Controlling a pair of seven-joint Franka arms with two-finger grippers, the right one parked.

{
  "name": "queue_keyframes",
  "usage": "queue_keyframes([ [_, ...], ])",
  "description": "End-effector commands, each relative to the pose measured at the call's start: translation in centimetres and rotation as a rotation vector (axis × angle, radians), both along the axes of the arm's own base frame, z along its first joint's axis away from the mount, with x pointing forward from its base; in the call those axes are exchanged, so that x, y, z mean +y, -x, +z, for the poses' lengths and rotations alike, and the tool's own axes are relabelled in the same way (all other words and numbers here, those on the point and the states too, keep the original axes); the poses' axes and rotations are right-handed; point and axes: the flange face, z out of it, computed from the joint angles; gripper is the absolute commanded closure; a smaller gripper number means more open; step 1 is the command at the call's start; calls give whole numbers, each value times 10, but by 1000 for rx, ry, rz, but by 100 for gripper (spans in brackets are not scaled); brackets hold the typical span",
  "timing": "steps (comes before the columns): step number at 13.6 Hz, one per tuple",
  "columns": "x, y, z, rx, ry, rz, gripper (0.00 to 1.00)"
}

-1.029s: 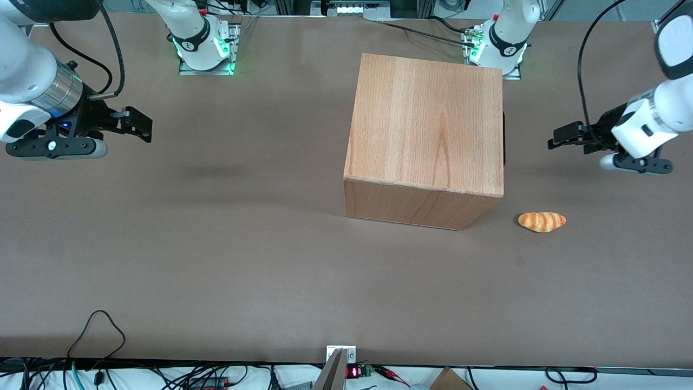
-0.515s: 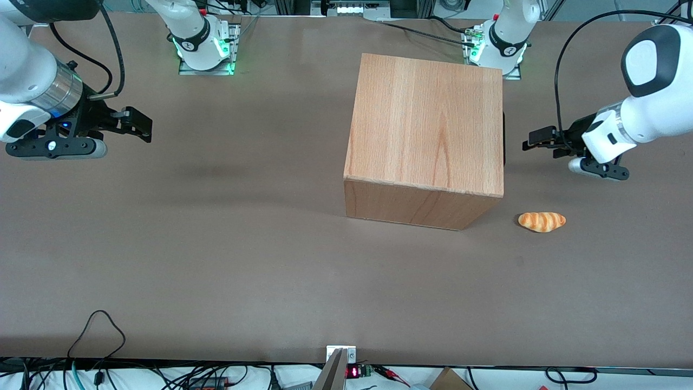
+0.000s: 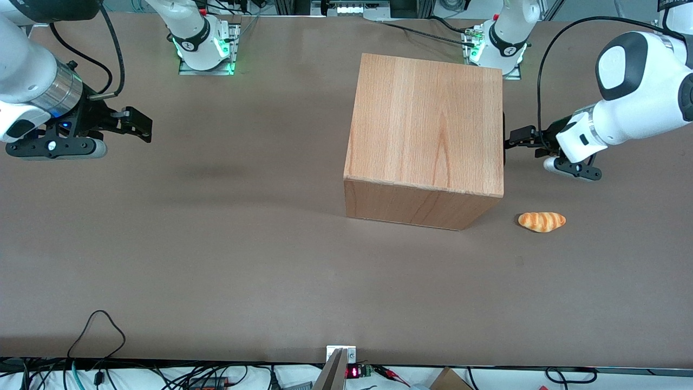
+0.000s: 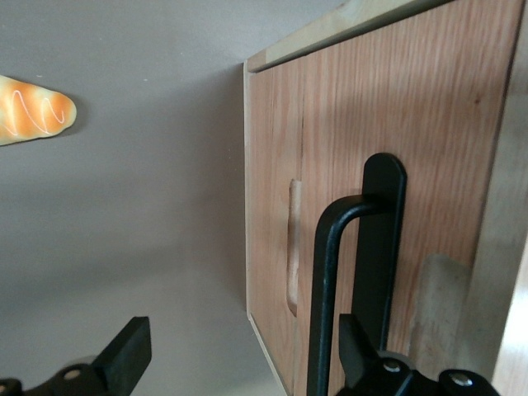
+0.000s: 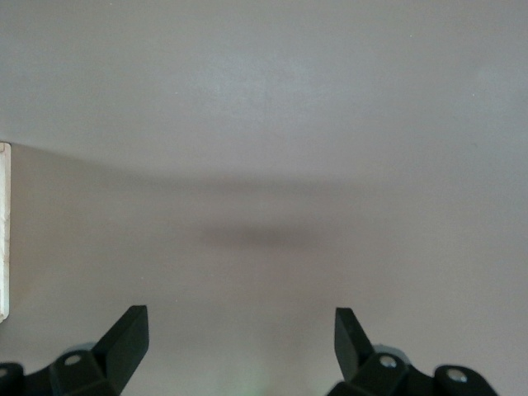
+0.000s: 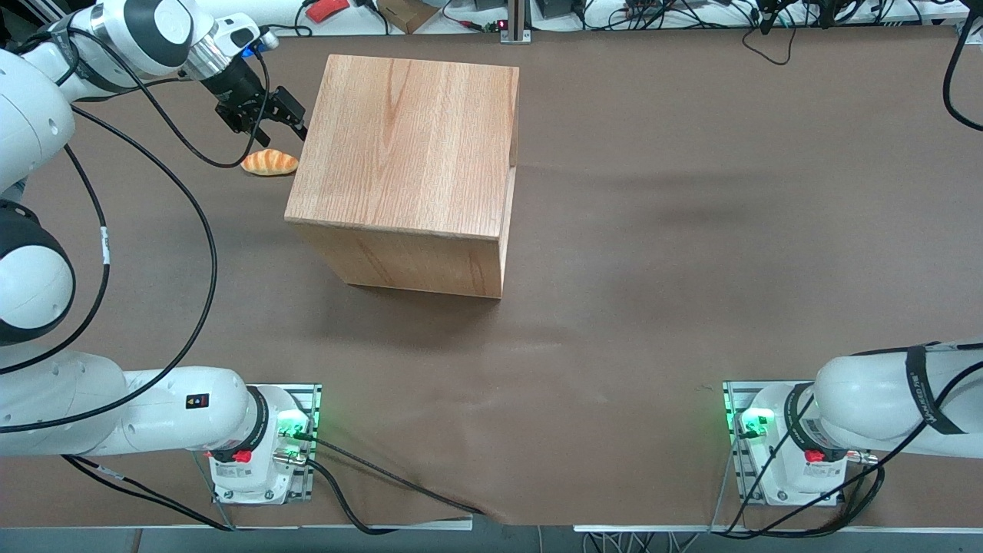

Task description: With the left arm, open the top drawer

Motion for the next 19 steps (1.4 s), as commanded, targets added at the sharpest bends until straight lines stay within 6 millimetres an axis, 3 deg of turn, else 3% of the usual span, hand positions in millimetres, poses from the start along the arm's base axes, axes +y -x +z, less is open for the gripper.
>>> queue_keyframes([
  [1,-7,7,0,-17,23,-12,0],
  [11,-10,9,-25,-3,20,-44,0],
  [19,7,5,-39,18,11,-24,0],
])
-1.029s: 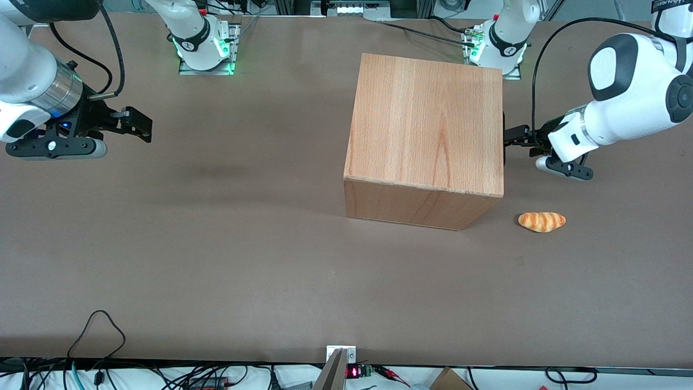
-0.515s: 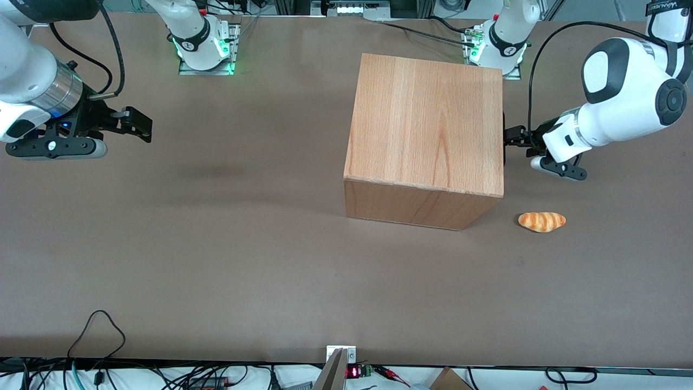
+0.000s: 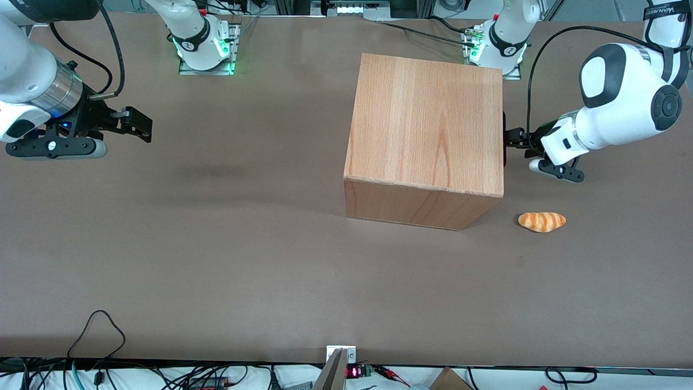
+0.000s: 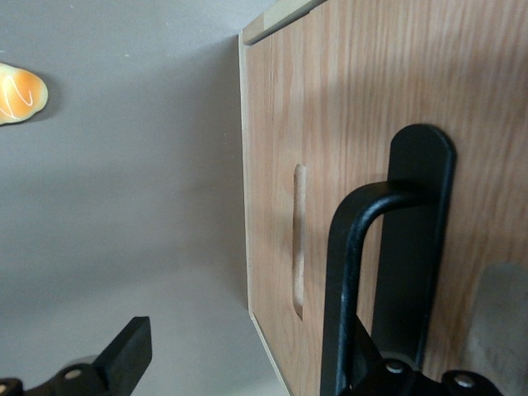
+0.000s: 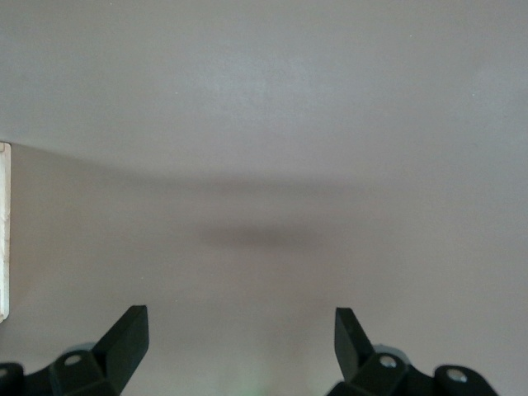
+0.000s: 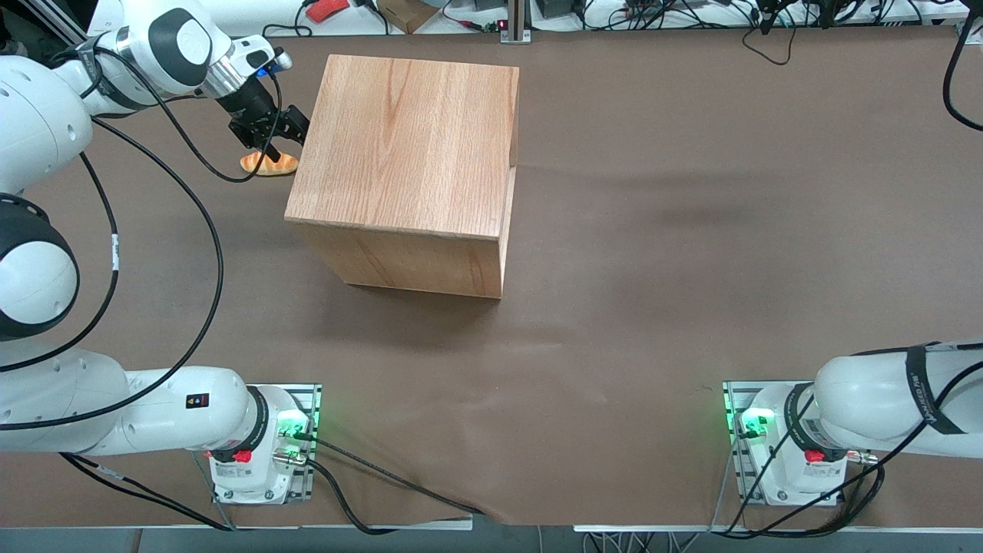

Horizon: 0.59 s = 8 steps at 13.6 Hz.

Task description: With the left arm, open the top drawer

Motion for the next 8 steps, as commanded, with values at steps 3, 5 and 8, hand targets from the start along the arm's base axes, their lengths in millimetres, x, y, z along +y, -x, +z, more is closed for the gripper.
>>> queue_keyframes([
  [3,36,-3,-7,-21,12,-1,0],
  [5,48,-3,-8,-23,13,13,0],
  [8,65,-2,-9,-22,-20,14,0],
])
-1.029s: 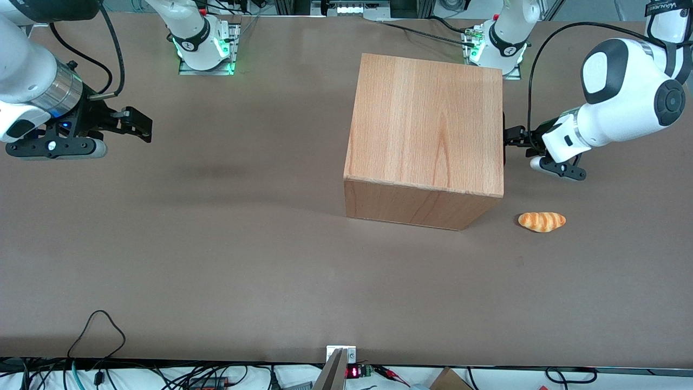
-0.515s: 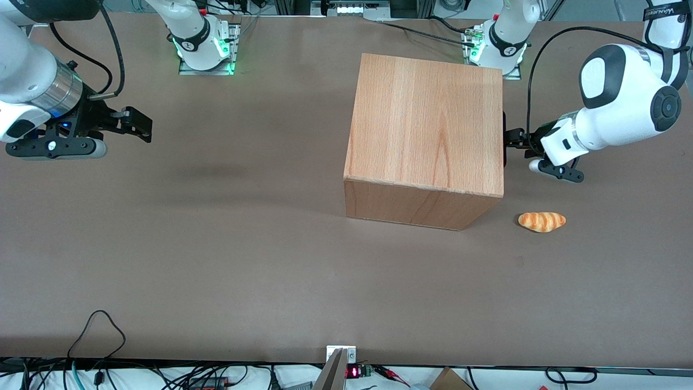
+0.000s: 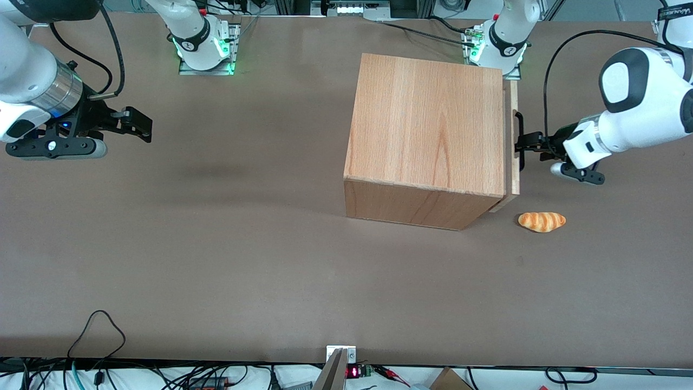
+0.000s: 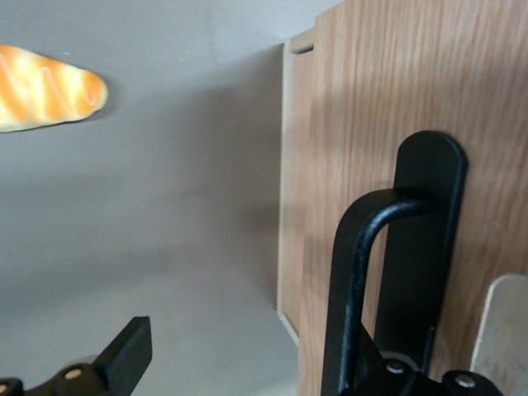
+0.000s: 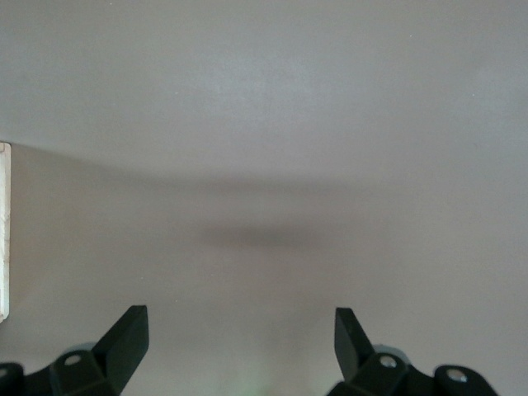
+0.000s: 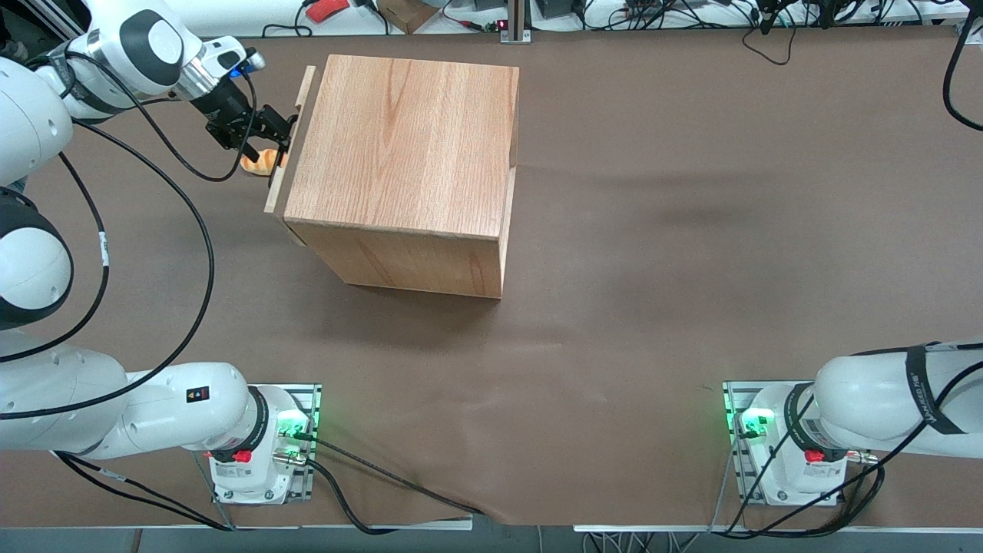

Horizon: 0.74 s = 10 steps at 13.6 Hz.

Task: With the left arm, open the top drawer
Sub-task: 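Pull the drawer out of the wooden box with the left gripper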

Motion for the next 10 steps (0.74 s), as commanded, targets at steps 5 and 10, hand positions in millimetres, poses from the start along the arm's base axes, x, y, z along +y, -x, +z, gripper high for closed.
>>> queue_keyframes([
  [5,32,1,-5,-7,-31,11,0],
  [10,56,3,-4,-7,-55,38,0],
])
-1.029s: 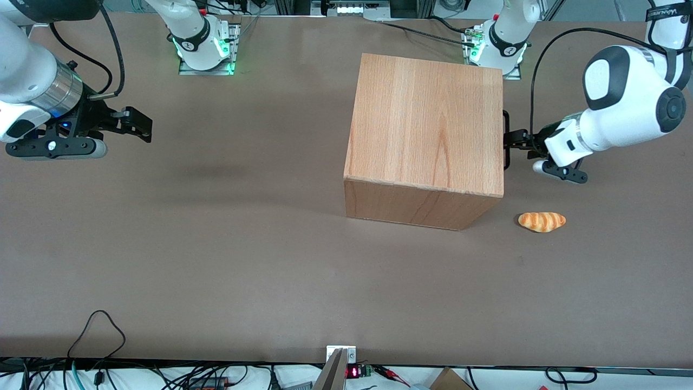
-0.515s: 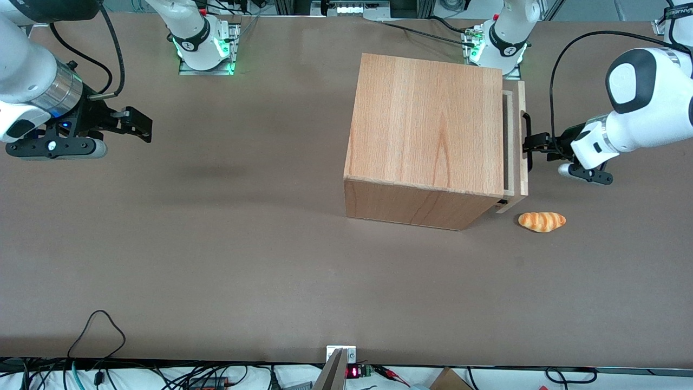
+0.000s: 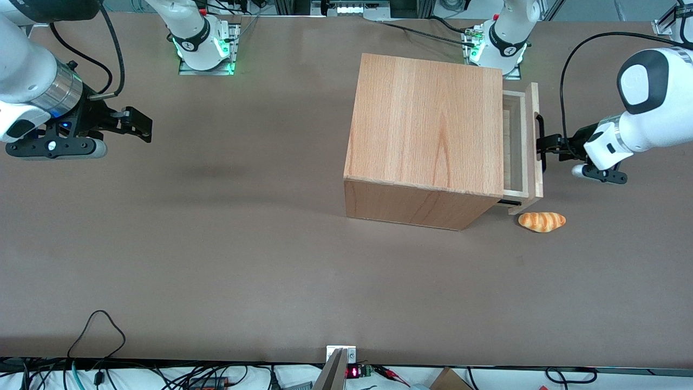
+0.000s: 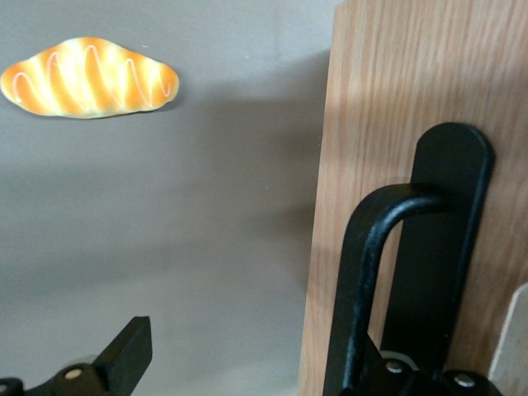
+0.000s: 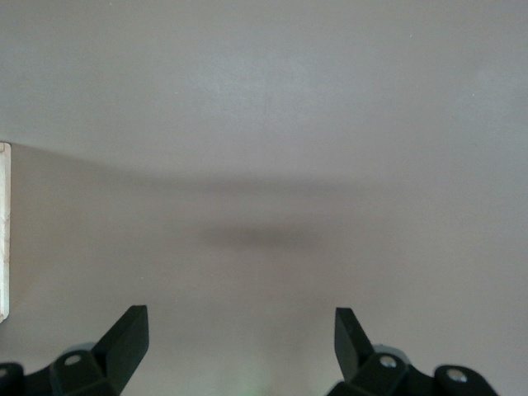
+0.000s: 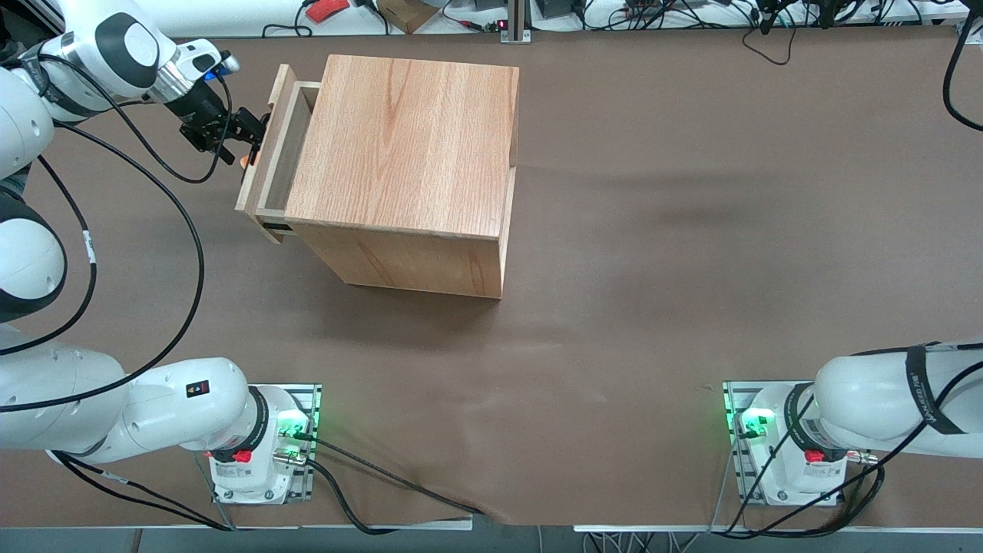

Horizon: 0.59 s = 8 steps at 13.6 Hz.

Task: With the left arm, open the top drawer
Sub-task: 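Pull the drawer out of the wooden box with the left gripper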

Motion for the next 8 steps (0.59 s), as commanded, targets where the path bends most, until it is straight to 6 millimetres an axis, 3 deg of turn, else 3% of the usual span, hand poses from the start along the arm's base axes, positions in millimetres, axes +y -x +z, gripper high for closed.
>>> queue_keyframes([
  [1,16,0,-2,-7,-17,-3,0],
  [8,50,3,-2,-6,-42,38,0],
])
